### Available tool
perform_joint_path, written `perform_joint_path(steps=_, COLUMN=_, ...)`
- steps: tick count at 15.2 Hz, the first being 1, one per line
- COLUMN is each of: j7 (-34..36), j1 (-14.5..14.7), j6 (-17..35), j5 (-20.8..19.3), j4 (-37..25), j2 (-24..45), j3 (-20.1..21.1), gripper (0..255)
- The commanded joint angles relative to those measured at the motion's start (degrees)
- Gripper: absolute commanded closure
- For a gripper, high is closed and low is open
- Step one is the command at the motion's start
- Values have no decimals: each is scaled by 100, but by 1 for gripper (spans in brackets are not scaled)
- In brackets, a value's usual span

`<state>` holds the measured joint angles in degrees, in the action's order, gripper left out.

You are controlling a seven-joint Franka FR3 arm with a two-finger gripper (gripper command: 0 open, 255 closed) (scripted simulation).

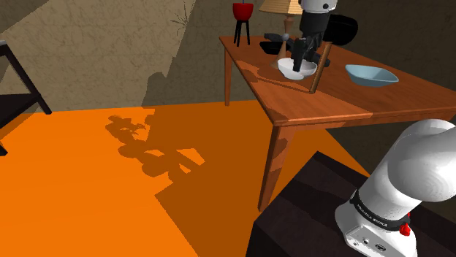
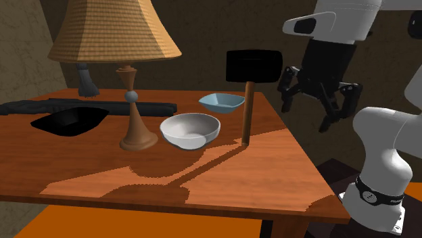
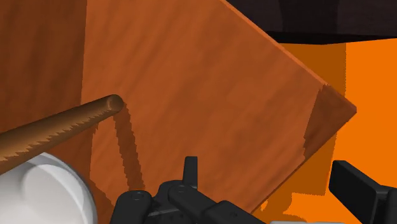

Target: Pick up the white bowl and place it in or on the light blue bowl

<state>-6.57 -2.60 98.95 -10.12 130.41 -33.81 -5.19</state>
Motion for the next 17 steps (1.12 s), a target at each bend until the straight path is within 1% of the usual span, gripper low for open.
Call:
perform_joint_path(steps=1, j7=-251, j1=-52, j6=236, j5=-69, j4=-204, j2=387, j3=-218, gripper=0)
perform_joint_path(steps=5, j7=-707, j1=-126, j6=601, j5=-99, j4=-606, j2=1065, j3=-591, gripper=0)
perform_joint_path(steps=9, j7=-1189, j1=-189, j6=901, j5=-7, j4=-1125, j2=1807, j3=-935, gripper=0)
perform_joint_path(steps=12, j7=-1573, j1=-244, j6=1072, j5=149, j4=-1593, j2=2404, j3=-1168, gripper=0)
perform_joint_path(steps=17, j7=-2194, j1=-392, j6=1217, j5=531, j4=-2465, j2=3396, j3=-1451, gripper=0)
